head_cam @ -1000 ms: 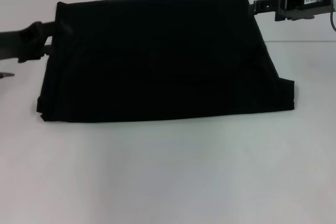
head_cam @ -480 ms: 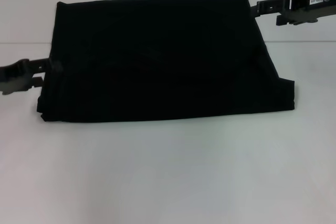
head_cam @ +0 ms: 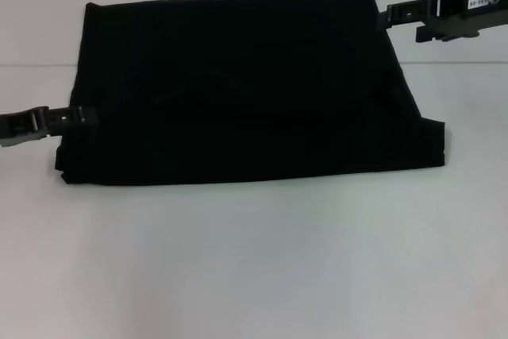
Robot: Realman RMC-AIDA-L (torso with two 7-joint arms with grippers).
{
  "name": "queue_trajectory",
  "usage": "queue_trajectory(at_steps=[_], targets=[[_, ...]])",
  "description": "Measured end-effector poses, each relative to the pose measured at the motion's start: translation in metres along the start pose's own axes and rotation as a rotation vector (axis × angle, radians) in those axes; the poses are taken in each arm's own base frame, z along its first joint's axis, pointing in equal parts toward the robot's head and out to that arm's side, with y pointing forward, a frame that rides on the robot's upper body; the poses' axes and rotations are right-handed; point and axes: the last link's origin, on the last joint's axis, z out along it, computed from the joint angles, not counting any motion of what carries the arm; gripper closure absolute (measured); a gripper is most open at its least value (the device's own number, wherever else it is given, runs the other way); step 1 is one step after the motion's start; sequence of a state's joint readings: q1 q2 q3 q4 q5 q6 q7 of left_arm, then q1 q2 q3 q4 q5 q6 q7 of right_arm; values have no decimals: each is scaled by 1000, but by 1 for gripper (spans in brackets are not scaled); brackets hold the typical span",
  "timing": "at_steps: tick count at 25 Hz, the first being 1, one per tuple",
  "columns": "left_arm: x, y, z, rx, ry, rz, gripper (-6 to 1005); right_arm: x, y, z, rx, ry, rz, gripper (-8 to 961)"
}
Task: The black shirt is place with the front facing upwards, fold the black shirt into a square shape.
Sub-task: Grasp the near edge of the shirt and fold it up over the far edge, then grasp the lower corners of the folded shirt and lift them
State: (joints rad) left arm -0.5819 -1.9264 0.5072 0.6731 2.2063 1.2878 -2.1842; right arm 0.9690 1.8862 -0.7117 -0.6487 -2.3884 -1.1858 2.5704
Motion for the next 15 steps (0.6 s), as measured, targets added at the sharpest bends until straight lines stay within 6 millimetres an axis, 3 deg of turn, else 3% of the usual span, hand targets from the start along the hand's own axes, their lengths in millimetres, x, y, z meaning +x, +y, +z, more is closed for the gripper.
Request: queue_trajectory(at_steps=[8,15], targets=[[-14,-15,7,83,-14,14,160,1,1,-1,-9,14,1,9],[-21,-15,19,105,-10,-3,168,1,-1,-3,-12,8,10,10]])
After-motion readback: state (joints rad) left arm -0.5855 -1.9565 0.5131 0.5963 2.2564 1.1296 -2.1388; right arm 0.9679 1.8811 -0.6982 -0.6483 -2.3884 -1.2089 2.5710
